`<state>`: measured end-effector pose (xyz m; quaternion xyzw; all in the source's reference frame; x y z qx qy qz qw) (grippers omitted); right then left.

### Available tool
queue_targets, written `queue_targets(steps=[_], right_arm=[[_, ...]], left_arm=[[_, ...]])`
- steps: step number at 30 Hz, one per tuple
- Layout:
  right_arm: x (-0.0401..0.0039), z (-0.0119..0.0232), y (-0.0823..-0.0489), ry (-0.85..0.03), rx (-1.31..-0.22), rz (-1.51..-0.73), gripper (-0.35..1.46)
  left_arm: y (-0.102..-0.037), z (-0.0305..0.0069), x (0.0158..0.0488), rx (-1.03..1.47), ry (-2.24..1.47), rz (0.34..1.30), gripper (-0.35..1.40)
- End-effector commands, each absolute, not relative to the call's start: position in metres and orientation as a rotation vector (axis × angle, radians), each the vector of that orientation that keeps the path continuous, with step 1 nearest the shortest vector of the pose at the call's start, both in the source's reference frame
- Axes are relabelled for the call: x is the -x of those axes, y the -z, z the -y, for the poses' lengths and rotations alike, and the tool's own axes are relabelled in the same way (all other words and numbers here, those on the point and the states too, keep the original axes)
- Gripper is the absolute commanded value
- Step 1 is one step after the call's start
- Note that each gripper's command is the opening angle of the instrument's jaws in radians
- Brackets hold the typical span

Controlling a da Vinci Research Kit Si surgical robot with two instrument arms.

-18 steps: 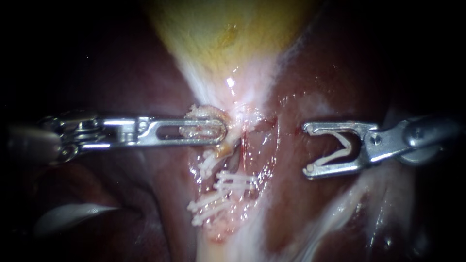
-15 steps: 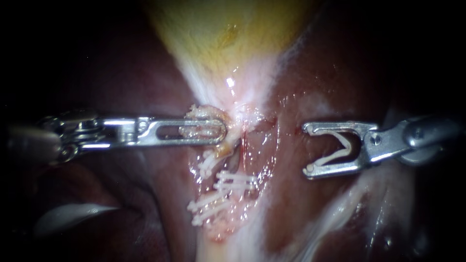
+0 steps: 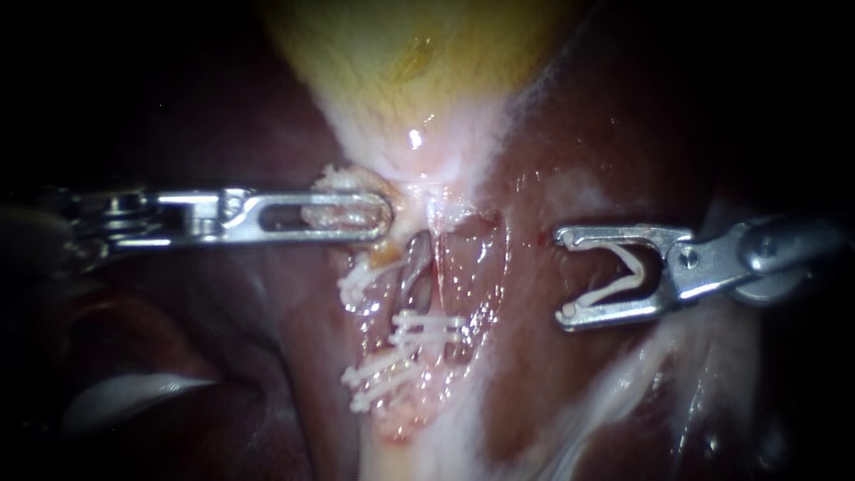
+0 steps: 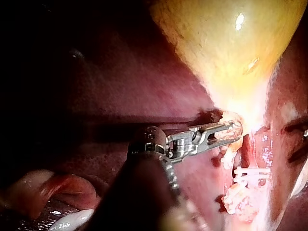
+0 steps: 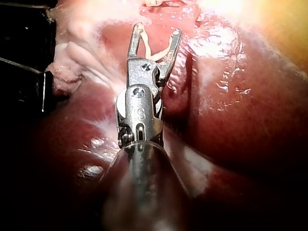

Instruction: Clipping third clip right tube

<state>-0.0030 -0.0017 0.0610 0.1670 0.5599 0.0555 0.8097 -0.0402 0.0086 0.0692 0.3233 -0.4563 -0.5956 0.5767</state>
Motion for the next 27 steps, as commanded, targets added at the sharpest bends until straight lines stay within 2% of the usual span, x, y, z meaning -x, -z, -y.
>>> queue_targets(steps=[1, 10, 20, 27], right_arm=[[0.003, 0.0017, -0.061, -0.119, -0.357, -1.197, 0.5], [0.003, 0.0017, -0.061, -0.119, -0.357, -1.197, 0.5], [0.0025, 0.0019, -0.0611, -0.113, -0.353, -1.198, 0.5], [0.0001, 0.0024, -0.0621, -0.241, -0.433, -1.188, 0.5]], left_arm=[[-0.0686, -0.0088, 0.0398, -0.752, 1.391, 1.076, -0.33], [-0.0656, -0.0099, 0.0371, -0.729, 1.403, 1.114, -0.33], [-0.0654, -0.0097, 0.0369, -0.727, 1.405, 1.113, -0.33], [-0.0651, -0.0095, 0.0371, -0.724, 1.408, 1.113, -0.33]])
